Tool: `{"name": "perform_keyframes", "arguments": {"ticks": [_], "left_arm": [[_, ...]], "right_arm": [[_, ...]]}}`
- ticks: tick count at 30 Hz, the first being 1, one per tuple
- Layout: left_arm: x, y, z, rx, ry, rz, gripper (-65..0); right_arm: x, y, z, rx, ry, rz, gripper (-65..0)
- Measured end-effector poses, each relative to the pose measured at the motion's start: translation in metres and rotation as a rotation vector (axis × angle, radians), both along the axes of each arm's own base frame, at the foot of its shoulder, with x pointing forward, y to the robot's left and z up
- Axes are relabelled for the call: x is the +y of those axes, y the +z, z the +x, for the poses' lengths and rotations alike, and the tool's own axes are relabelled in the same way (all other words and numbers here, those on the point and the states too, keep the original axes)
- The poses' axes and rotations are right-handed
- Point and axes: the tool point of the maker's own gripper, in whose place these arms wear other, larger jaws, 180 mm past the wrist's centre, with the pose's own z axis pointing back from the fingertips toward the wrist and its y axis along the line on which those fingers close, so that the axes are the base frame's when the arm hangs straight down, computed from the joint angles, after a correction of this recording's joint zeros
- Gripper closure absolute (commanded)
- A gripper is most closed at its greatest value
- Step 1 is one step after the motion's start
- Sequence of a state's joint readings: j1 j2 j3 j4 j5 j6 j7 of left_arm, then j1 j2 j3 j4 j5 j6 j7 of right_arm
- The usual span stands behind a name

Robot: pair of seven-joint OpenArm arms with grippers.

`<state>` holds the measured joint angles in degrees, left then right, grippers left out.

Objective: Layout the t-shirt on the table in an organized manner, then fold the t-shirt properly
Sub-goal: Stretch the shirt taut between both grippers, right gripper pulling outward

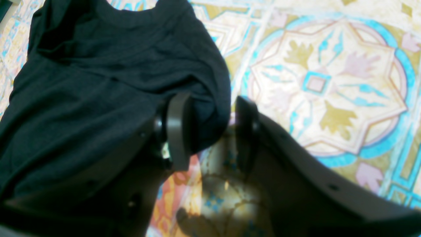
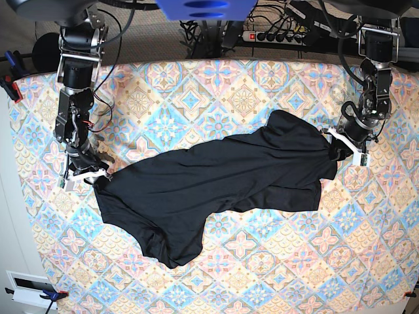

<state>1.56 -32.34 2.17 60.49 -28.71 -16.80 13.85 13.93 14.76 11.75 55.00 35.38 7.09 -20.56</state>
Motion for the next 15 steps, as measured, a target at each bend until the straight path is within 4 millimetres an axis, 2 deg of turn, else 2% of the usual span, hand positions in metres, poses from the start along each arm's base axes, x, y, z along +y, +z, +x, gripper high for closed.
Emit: {"name": "perform_keyframes", "arguments": {"ticks": [6, 9, 15], "left_arm": [[0.000, 0.000, 0.000, 0.000, 0.001, 0.001, -12.6], [0.000, 0.000, 0.000, 0.001, 0.002, 0.001, -12.6], [0.000, 0.000, 0.000, 0.000, 0.001, 0.001, -12.6]], "right_arm": [[-0.022, 0.001, -0.007, 0.022, -0.029, -0.017, -26.8], [-0.020, 0.002, -0.006, 0.030, -0.022, -0.013, -29.0], [-0.020, 0.002, -0.006, 0.029, -0.024, -0.013, -27.3]]}}
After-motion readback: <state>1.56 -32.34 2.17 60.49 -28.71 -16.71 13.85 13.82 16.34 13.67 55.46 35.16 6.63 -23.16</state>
